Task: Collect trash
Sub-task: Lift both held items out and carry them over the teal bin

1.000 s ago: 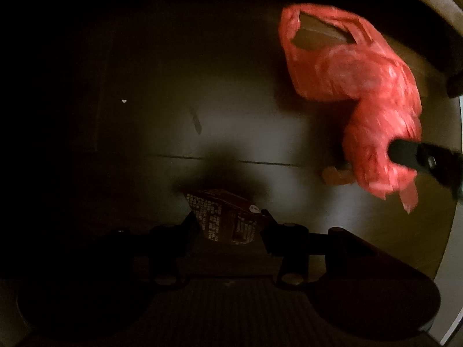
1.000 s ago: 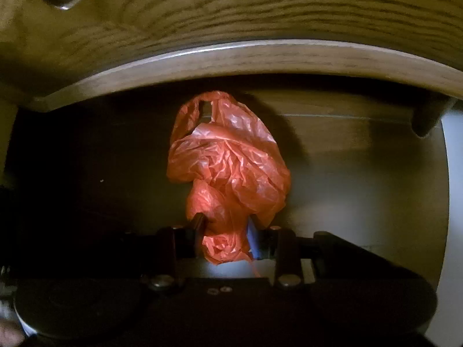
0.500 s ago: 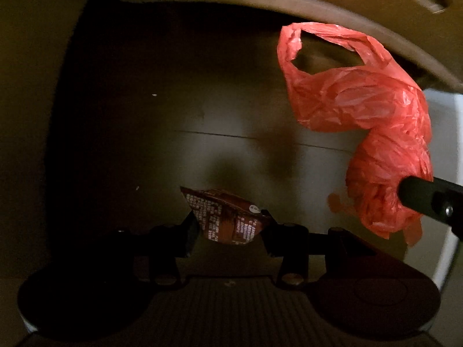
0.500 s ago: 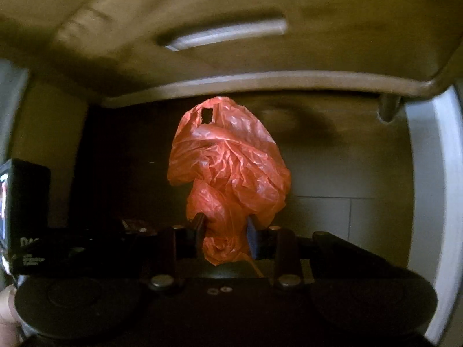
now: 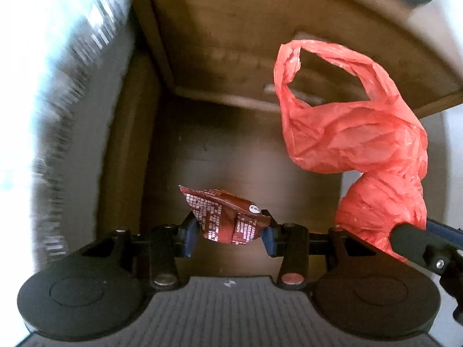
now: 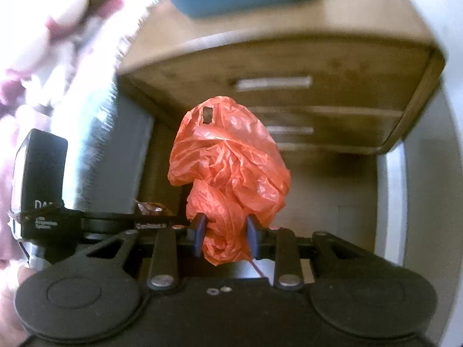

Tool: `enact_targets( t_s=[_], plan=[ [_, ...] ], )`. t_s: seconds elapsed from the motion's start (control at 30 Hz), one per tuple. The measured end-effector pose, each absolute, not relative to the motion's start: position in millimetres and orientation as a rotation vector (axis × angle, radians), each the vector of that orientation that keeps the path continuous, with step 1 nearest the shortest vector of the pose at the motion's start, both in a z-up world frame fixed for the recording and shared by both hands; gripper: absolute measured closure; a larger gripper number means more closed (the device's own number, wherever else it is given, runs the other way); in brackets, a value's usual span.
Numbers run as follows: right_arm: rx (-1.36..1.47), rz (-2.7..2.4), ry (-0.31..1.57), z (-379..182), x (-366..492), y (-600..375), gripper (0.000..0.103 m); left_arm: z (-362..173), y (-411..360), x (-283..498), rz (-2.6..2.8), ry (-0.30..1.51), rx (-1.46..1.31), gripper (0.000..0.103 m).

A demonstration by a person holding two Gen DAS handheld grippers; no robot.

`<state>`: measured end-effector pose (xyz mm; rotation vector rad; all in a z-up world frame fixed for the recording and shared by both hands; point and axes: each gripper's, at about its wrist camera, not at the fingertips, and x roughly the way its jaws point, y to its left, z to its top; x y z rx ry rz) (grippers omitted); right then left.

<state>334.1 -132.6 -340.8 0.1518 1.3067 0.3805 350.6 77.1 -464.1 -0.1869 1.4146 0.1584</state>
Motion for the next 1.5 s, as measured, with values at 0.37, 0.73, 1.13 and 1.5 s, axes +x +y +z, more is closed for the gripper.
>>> enact_targets(
  t_s=[0.37,0.73,1.13,1.5],
  plan=[
    [0.181,0.355,1.206,-149,321,-114,0.074,-252,79,349,0.066,1.255,-0.138,0.06],
    [0.205,0.31,1.065,-29,307,-105,0.074,-92,80,353,-0.051,1.039,-0.127,0.06],
    [0.203,0.284,0.951,7,364,-119,0.074,-14,56,400,-0.082,0.928,-0.069,0.059],
    [0.144,0.326,0.997,-20,500,-153,0.074,-31,17,529,-0.015,1.007,-0.087,0.059]
  ],
)
